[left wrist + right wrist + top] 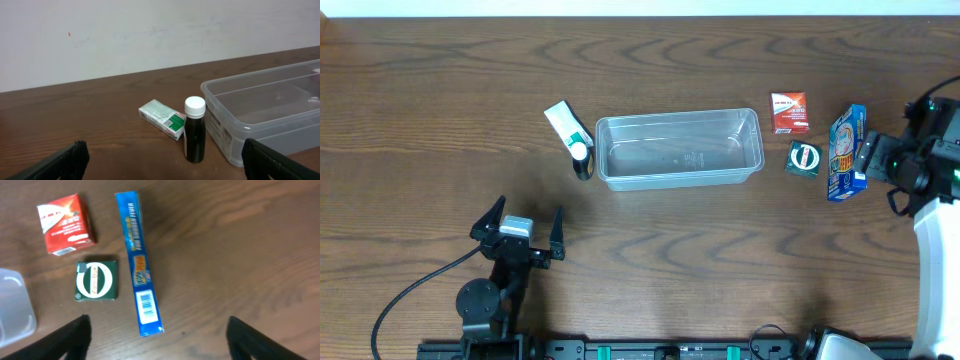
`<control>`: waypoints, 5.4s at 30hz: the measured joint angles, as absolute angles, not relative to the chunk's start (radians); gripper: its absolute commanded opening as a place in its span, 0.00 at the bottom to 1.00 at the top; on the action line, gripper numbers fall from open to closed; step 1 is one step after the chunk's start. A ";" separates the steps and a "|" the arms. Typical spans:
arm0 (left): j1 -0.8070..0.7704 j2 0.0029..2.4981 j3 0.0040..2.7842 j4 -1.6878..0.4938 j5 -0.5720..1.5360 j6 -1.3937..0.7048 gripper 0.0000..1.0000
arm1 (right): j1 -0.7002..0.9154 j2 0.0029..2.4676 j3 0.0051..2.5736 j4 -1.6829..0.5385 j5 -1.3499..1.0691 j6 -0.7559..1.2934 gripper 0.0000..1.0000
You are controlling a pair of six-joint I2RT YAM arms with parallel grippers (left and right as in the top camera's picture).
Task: Pack container
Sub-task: 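Move right gripper to the blue box and grasp it, then lift the blue box and carry it over the clear container, then lower the blue box into the container and open right gripper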
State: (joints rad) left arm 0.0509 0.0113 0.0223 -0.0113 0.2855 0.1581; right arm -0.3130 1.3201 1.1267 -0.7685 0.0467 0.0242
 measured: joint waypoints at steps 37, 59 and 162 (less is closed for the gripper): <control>0.051 0.011 0.022 -0.011 0.286 0.158 0.98 | -0.314 1.664 1.127 -0.569 -0.108 -0.120 0.47; 0.051 0.011 0.022 -0.011 0.286 0.158 0.98 | -0.314 1.662 1.129 -0.574 -0.096 -0.101 0.19; 0.051 0.011 0.022 -0.011 0.286 0.158 0.98 | 0.335 1.801 1.249 -0.488 -0.241 -1.171 0.01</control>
